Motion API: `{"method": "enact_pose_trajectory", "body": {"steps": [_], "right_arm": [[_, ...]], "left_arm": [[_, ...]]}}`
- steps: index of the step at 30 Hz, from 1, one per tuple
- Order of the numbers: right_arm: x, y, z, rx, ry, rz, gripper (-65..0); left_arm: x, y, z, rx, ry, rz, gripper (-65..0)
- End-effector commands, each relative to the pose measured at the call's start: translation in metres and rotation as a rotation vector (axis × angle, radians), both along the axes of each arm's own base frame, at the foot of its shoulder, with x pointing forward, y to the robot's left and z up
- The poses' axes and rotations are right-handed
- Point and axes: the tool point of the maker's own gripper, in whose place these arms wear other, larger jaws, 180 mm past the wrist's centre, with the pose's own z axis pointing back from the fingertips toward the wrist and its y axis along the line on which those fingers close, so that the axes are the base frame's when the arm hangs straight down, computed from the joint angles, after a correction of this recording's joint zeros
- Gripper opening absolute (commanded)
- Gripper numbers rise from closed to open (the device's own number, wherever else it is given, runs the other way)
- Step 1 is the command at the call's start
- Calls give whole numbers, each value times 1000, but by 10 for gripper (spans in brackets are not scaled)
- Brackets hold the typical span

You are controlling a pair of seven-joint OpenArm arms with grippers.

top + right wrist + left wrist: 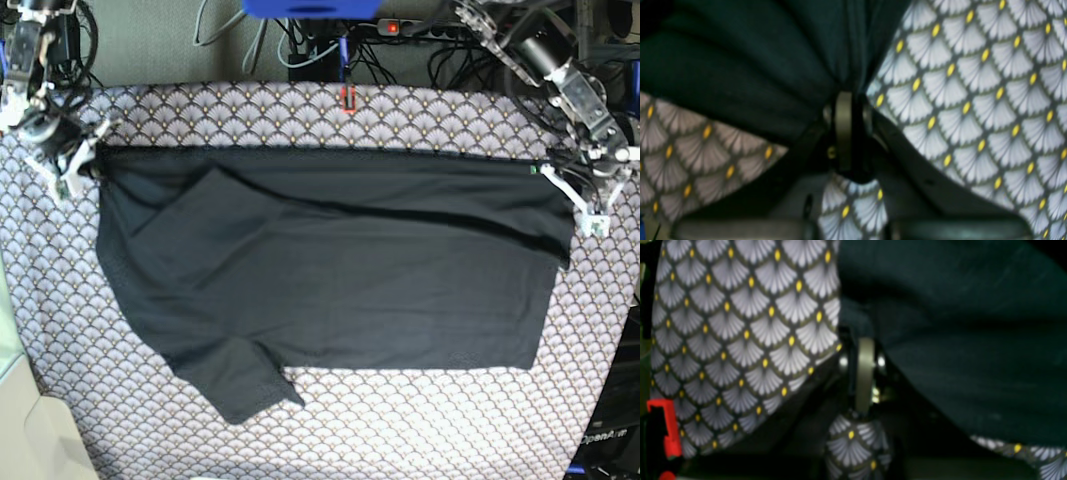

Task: Fold the T-shirt properly
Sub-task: 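Drag the folded shirt back toward the robot with both grippers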

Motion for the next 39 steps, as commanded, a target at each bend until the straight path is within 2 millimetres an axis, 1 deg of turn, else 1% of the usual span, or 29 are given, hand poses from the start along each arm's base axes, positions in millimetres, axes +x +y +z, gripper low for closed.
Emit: {"method": "enact_pose_trajectory", "body": {"steps": [1,5,8,12,15,17,18,19,20,21,24,26,27,29,39], "right_arm": [[5,-10,9,-37,-18,-1,-650],[1,-9,7,-29,-14,-11,-650],[-6,-10,4,-32,0,-14,-650],[-8,-10,3,-32,5,-13,-650],[-9,-13,4,-35,4,-22,-614],[-8,-26,9,-45,-9,-62,-581],[-8,-27,10,-40,-16,-79,-565],[-9,-30,11,-37,-23,-97,-551],[-9,-35,13,-40,-29,-115,-534],[-10,-38,14,-41,-35,-128,-515],[-11,-46,18,-47,-46,-151,-440],[-13,-53,20,-52,-49,-173,-390],[-13,-56,21,-52,-55,-187,-375],[-16,-61,23,-54,-59,-210,-357],[-18,-61,22,-53,-61,-212,-355]], "left_arm": [[6,15,15,45,-28,14,-650],[-6,12,7,41,-7,11,-650],[-13,10,3,39,8,10,-650],[-14,9,1,36,12,10,-650],[-15,9,0,36,14,10,-650],[-15,10,1,38,12,10,-650],[-14,11,2,41,11,10,-650],[-14,11,2,41,11,10,-643],[-15,11,2,42,10,11,-621],[-15,11,2,42,10,11,-589],[-21,18,3,39,4,43,-464],[-23,25,6,37,-15,76,-414],[-25,28,7,37,-22,91,-411],[-23,31,10,36,-37,106,-411],[-26,32,9,37,-31,108,-409]]}}
